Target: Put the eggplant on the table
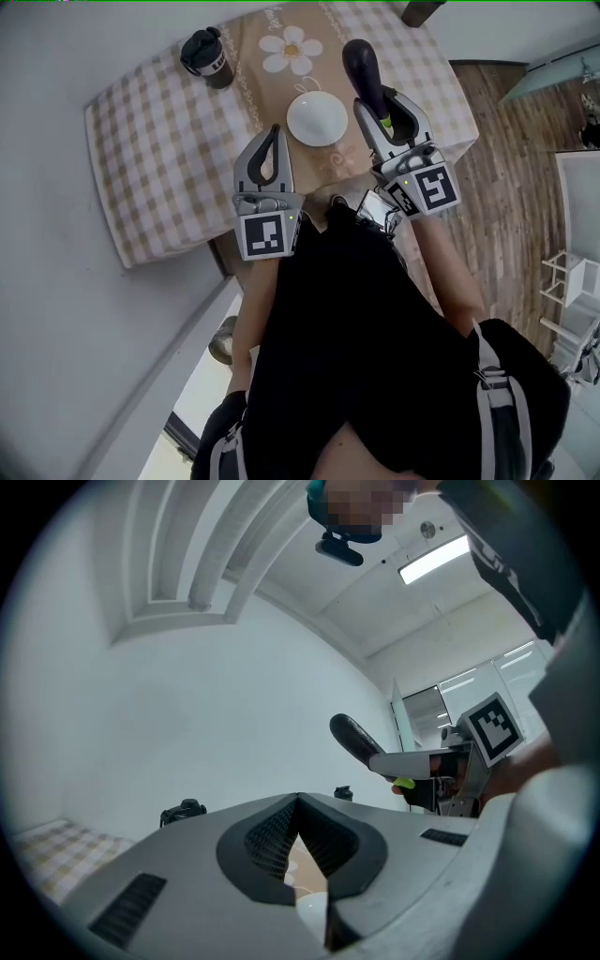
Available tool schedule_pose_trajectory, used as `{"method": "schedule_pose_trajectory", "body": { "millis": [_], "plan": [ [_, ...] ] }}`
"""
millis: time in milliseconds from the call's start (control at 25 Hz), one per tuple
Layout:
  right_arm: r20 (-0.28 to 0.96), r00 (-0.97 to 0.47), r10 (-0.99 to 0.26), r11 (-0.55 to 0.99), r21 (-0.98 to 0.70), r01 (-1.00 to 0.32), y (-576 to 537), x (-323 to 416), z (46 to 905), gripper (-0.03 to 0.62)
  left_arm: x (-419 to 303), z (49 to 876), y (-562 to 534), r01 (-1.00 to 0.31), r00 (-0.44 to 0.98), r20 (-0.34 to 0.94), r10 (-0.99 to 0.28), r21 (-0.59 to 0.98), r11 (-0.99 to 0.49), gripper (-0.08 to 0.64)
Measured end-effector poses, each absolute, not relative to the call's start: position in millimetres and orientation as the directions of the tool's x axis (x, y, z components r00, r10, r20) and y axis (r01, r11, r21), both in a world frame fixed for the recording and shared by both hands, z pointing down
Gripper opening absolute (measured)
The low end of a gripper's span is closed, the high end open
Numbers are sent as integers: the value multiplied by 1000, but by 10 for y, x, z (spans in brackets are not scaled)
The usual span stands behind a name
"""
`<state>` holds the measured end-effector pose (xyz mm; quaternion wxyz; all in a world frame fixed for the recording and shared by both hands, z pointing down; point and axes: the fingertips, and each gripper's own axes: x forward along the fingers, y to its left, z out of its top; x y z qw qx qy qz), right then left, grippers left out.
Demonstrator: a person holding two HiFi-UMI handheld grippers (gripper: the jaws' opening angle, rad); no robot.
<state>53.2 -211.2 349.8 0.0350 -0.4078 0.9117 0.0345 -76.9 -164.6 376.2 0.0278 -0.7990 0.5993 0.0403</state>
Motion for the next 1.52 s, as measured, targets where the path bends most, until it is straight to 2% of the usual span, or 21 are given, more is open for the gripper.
{"method": "schedule_pose_trajectory", "body": {
  "millis": [1000, 1520],
  "plan": [
    [83, -694, -715, 699, 51, -714, -2260, 198, 4160, 163, -963, 4082, -1593, -964, 264, -43, -964, 11, -265, 2],
    [280, -655, -702, 690, 40, -723, -2416, 184, 4926, 163, -1005, 4180, -1564, -964, 262, -31, -965, 27, -263, 3]
  ]
}}
